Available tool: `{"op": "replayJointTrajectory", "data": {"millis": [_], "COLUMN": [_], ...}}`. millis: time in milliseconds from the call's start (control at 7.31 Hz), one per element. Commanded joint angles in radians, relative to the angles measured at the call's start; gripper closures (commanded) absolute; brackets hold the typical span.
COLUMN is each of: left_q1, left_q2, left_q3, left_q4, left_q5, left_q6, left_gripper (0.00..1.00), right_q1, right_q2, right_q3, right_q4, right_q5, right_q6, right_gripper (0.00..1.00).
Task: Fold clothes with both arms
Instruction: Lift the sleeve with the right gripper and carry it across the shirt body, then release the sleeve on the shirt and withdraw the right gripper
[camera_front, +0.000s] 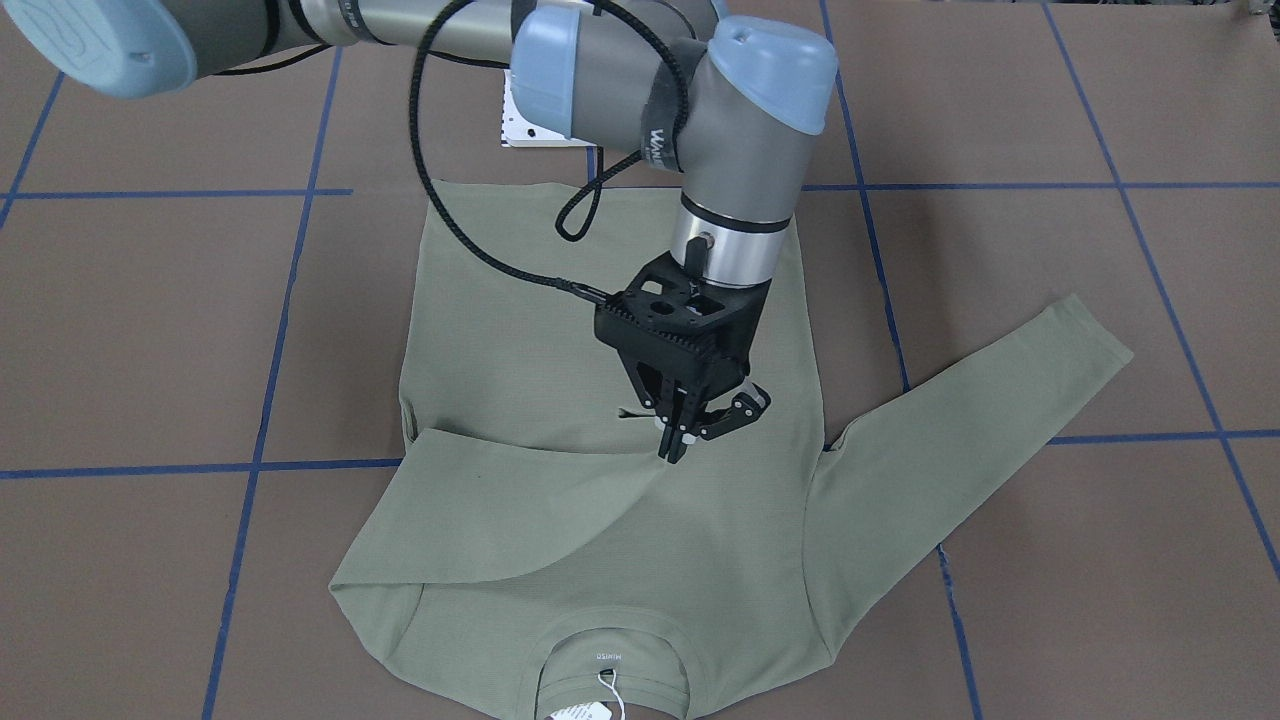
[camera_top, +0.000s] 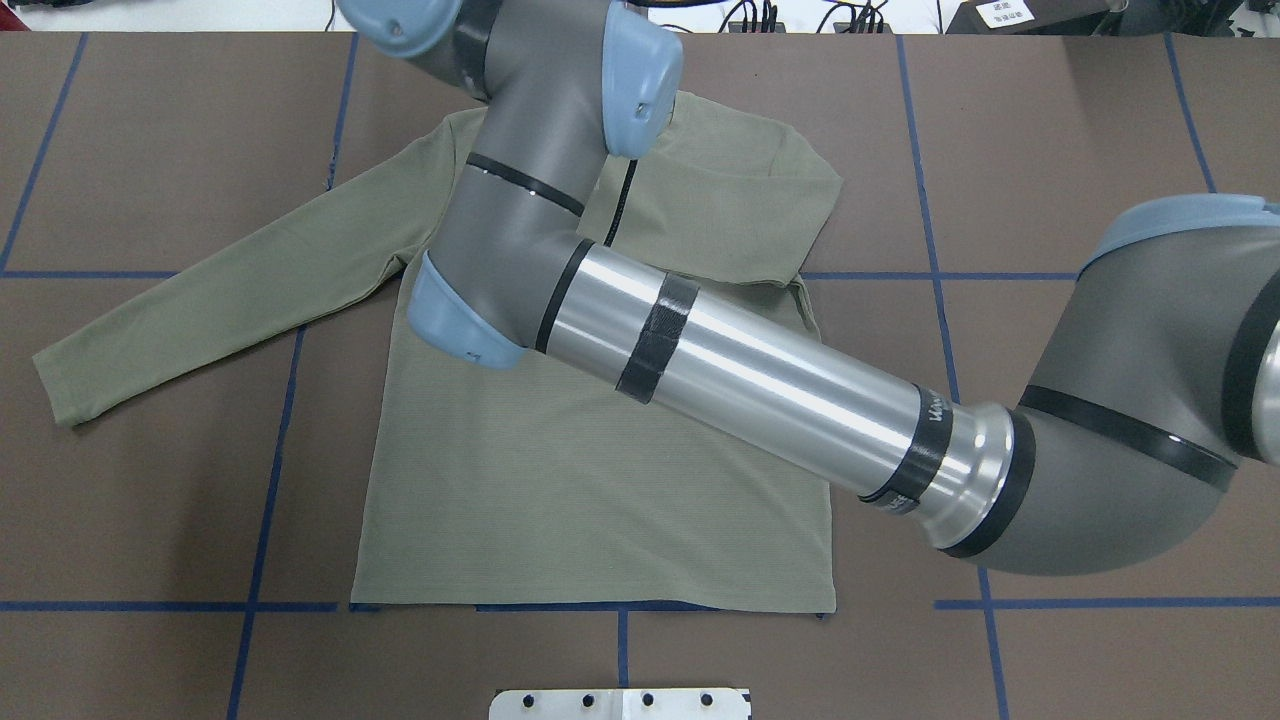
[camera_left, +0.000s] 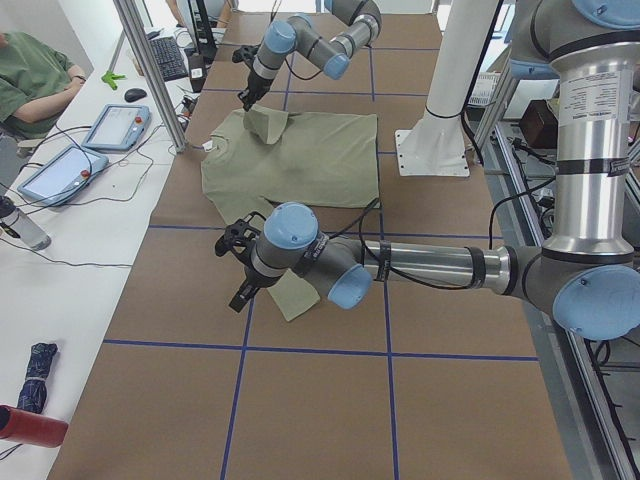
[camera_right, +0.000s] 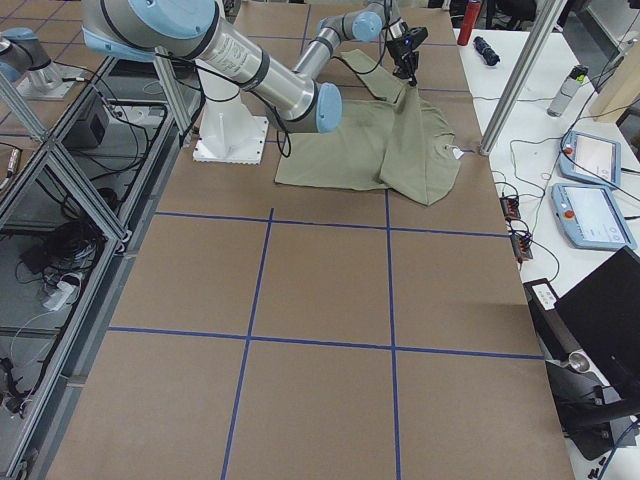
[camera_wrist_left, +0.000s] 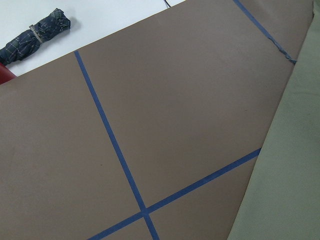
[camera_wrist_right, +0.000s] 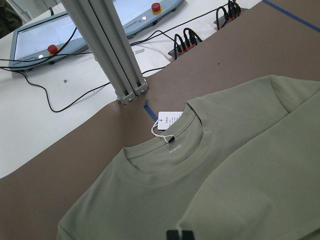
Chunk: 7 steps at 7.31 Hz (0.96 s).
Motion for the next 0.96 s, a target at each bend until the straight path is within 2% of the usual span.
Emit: {"op": "replayJointTrajectory", "data": {"millis": [0,137,274,547,684,821], "left_q1": [0.000,-0.001,0.000,0.000,0.000,0.000], "left_q2": [0.000,0.001,0.012,0.012,0.012,0.012], "left_q3": [0.001,0.001,0.001,0.001,-0.001,-0.001], "left_q4": [0.000,0.000,0.000,0.000,0.000,0.000], "left_q5": [0.000,0.000,0.000,0.000,0.000,0.000], "left_q6": [-0.001,-0.001,0.002,0.002,0.002,-0.001], "left_gripper": [0.00,0.00,0.00,0.00,0.00,0.00], "right_q1": [-0.075,-0.084,-0.086,-0.086,-0.086,-0.084], "right_q2": [0.046,0.069,0.085,0.089,0.110,0.115], "right_q3": [-0.114,-0.146,-0.165,-0.191,-0.224,-0.228], "right_q4": [0.081,0.110,0.112,0.162,0.169,0.170], "right_q5": [-0.150,-0.176,-0.189,-0.194,-0.192,-0.183], "right_q6": [0.094,0.160,0.191,0.187,0.184,0.080], "right_gripper": [1.00,0.98,0.87,0.84,0.59,0.13]}}
